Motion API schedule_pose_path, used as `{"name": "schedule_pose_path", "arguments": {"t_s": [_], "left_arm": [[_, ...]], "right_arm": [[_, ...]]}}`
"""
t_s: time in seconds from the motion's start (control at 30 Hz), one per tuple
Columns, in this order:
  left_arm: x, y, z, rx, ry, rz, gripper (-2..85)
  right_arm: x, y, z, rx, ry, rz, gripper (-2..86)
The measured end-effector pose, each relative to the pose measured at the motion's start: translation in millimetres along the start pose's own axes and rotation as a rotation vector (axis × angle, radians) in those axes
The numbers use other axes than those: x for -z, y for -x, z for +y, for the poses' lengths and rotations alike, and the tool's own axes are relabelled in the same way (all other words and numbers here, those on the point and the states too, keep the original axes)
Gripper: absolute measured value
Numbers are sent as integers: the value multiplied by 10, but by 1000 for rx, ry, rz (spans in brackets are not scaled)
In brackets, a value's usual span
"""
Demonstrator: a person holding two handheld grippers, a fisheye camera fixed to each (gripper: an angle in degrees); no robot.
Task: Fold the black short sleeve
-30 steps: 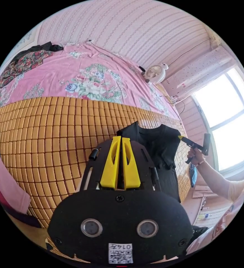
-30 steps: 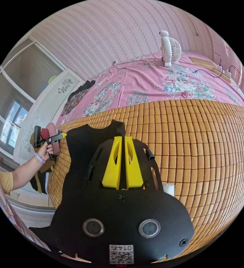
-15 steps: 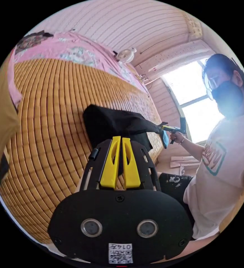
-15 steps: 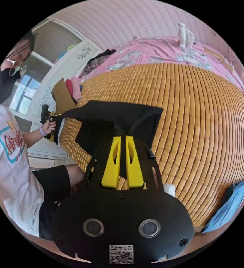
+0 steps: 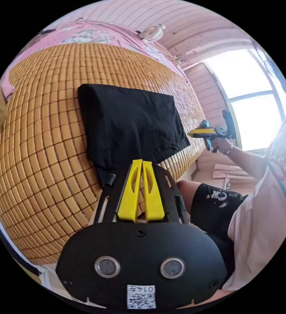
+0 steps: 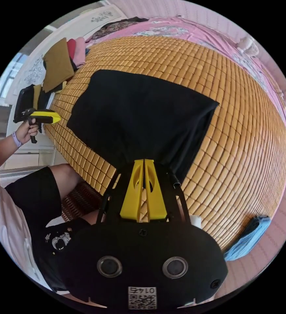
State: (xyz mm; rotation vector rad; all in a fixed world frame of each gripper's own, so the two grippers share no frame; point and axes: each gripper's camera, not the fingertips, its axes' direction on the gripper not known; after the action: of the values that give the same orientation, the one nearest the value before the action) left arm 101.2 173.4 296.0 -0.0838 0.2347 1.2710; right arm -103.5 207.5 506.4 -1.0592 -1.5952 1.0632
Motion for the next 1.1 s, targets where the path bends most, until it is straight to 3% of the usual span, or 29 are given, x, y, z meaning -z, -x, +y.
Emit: {"name": "schedule_pose_path", "arguments": {"t_s": [0.23,0.4,0.53,0.6,0.67,0.83,0.9,0.97,1.1], "left_arm": [[-844,-734,-527,-179,-18,-87,-10],[-1491,-792,-608,-118,148,-191,-10],[-1566,-720,-462,-84,81,-107,-10],[-1615,-754,-432,-132,82,-113,-10],[-1659,-780,-432,-159,86,-123,-10],[-1756,-812,-412,-191,80,-129,-10],[-1781,-831,-429,-169,105,-125,-9],[-1768,-890,-435,-194,92,-91,-8],[-1720,-1043,-434,-286,15,9,8]], "right_arm": [[-294,766,-1366,312,-67,107,-5],[-655,862,-1852,330,65,201,-6],[-617,762,-1938,215,84,122,-8],[-562,788,-2042,276,169,128,-8],[-385,809,-2170,325,133,210,-7],[-422,575,-2393,285,164,184,-8],[-267,449,-2356,250,128,126,-8],[110,196,-2058,184,-74,-43,-7],[504,-308,-1268,-25,-191,-25,-2]]}}
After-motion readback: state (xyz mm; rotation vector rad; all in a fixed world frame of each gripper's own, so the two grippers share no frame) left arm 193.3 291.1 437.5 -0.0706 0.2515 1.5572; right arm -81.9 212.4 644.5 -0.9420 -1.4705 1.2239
